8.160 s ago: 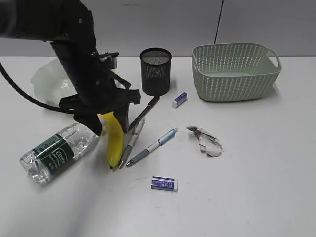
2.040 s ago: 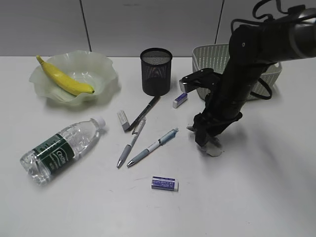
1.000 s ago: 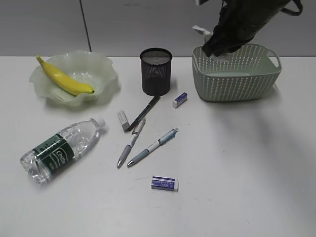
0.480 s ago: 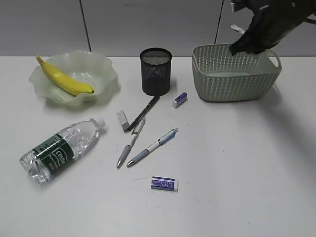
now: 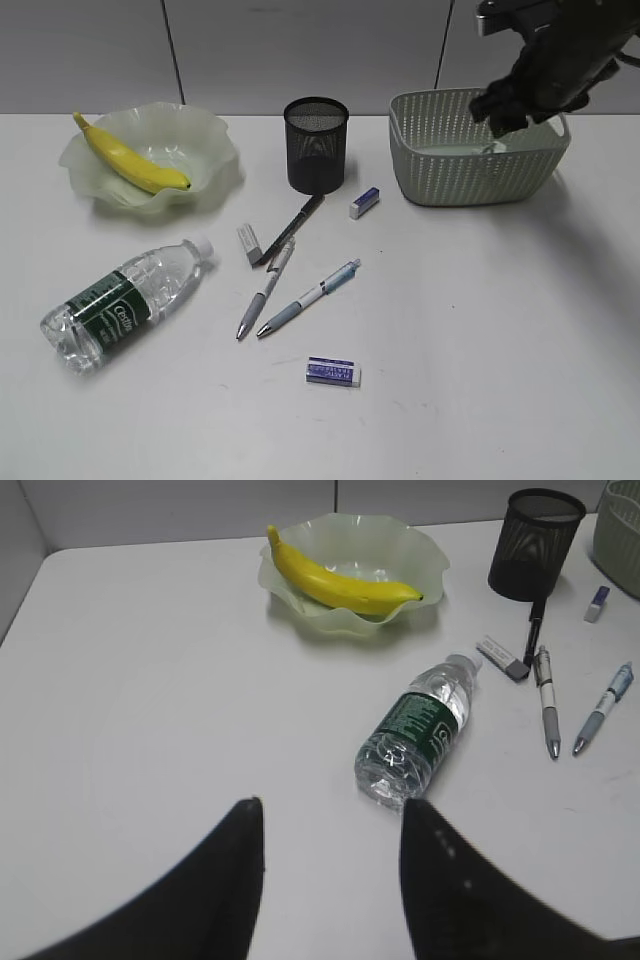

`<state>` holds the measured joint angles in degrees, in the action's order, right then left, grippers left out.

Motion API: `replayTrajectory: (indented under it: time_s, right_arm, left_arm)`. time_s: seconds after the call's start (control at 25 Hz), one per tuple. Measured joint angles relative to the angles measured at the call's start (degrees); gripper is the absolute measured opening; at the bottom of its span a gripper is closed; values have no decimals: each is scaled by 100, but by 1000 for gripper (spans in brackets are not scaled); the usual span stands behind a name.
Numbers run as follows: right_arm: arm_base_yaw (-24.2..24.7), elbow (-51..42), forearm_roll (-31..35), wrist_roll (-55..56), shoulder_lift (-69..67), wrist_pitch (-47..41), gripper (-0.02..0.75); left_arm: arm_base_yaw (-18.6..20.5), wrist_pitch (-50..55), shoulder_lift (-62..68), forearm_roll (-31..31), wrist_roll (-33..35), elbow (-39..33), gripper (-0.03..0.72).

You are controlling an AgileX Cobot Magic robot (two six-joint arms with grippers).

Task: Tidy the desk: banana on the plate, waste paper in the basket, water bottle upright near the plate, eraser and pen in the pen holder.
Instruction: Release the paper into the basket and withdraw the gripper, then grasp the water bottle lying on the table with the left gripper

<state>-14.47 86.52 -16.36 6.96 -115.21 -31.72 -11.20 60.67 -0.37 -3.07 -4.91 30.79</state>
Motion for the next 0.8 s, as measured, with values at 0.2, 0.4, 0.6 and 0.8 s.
replayTrajectory:
  time_s: [0.2, 0.4, 0.6, 0.8]
  right_arm:
    - [0, 0, 599, -142, 546, -1223, 438]
    - [0, -26, 1100, -395, 1301, -2161, 423]
    - [0, -885, 1172, -447, 2683, -2440, 423]
    - [0, -2460, 1342, -454, 4495, -2451, 423]
  left_arm:
    - [0, -5, 0, 0, 0, 0, 336]
    - [0, -10, 0, 0, 0, 0, 336]
    - [0, -10, 0, 0, 0, 0, 336]
    - [0, -10, 0, 0, 0, 0, 336]
